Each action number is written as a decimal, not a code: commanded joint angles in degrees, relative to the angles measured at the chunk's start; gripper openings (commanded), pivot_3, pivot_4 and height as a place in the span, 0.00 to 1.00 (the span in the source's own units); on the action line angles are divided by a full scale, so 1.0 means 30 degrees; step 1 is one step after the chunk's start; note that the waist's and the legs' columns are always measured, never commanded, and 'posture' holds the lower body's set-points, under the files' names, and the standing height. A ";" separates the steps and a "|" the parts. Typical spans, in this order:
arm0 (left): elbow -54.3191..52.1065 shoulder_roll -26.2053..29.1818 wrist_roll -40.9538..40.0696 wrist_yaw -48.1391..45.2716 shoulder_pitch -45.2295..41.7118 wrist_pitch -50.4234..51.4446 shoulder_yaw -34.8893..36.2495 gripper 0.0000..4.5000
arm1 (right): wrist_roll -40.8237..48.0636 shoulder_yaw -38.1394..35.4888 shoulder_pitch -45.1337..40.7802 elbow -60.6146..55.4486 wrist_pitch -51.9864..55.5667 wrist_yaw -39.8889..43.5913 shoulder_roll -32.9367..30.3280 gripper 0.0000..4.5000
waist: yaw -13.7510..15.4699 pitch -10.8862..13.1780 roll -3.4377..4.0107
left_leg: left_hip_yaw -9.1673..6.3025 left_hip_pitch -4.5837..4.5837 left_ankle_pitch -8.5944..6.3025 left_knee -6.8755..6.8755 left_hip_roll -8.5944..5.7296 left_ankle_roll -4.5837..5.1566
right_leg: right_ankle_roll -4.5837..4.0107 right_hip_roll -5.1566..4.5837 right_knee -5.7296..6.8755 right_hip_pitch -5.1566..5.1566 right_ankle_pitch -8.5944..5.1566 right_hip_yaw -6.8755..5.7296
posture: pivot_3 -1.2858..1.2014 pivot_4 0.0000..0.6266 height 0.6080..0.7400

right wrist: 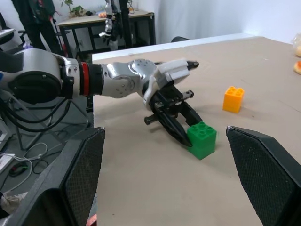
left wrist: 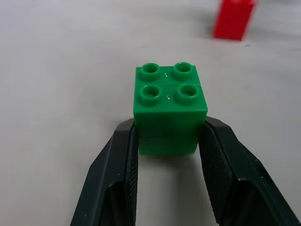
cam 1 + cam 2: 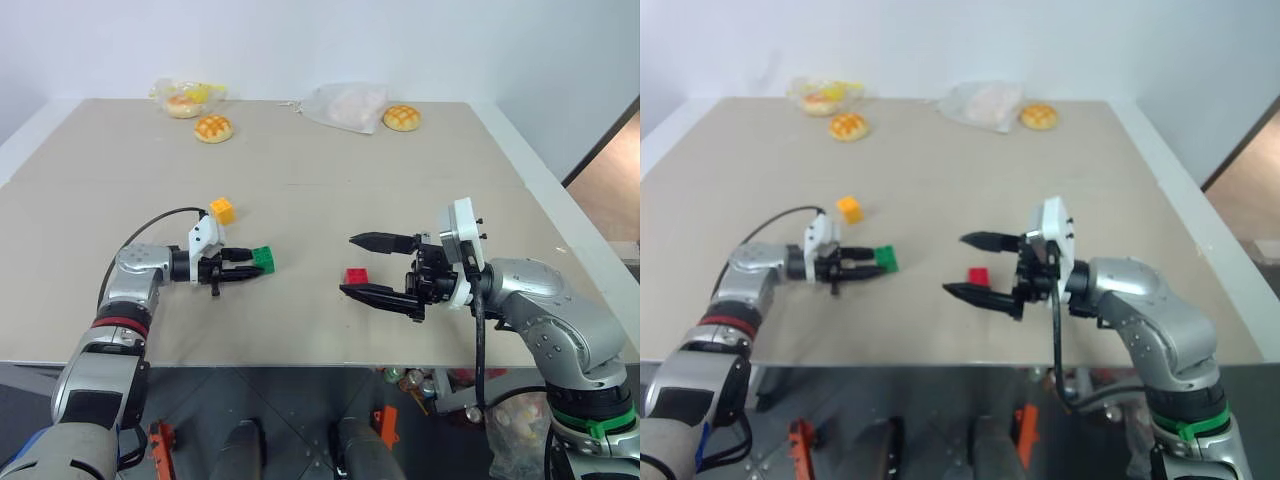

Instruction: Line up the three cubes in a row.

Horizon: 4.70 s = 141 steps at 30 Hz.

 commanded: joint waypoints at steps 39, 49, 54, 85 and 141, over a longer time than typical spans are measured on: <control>-0.1203 -0.1774 0.0400 -0.0108 0.0343 -0.0379 -0.1532 0.40 | -0.1978 -0.1806 0.0001 0.4303 -0.2523 0.0923 -0.1958 0.95 | 0.0243 0.0001 0.0001 | 0.0008 -0.0048 -0.0009 0.0160 -0.0019 0.0035 | 0.0009 0.0005 -0.0005 0.0021 0.0020 0.0038 | 0.52 0.24 1.00; -0.0748 -0.1143 0.0529 0.0094 0.0759 -0.0865 -0.1303 0.99 | -0.1955 -0.1851 -0.0258 0.4356 -0.2443 0.0869 -0.1929 0.95 | 0.0234 0.0000 0.0000 | 0.0008 -0.0047 -0.0009 0.0162 -0.0020 0.0036 | 0.0010 0.0004 -0.0005 0.0021 0.0021 0.0039 | 0.52 0.24 1.00; -0.2767 0.0606 -0.0151 -0.0400 0.1962 -0.0092 -0.0696 0.99 | -0.1928 -0.1817 -0.0379 0.4315 -0.2378 0.0983 -0.1994 0.95 | 0.0210 0.0001 0.0002 | 0.0008 -0.0043 -0.0023 0.0156 -0.0003 0.0058 | 0.0006 0.0015 -0.0004 0.0014 0.0019 0.0038 | 0.52 0.24 1.00; -0.0933 0.1741 -0.1242 1.0235 0.1277 0.4554 0.3703 0.99 | -0.6116 0.1976 -0.4323 0.5496 -0.3216 -0.2880 0.2944 0.95 | 0.0329 0.0001 -0.0002 | 0.0022 -0.0051 -0.0025 0.0159 -0.0009 0.0052 | 0.0004 0.0002 -0.0012 0.0011 0.0040 0.0025 | 0.52 0.24 1.00; 0.8122 -0.0995 0.2523 1.5600 -0.5550 0.2076 0.3645 0.28 | -0.5557 0.0501 -0.3126 0.3655 -0.2048 -0.4548 0.2278 0.95 | 0.0291 0.0006 -0.0011 | 0.0025 -0.0064 -0.0026 0.0118 -0.0013 0.0052 | 0.0104 0.0007 -0.0034 -0.0010 0.0090 0.0027 | 0.52 0.24 1.00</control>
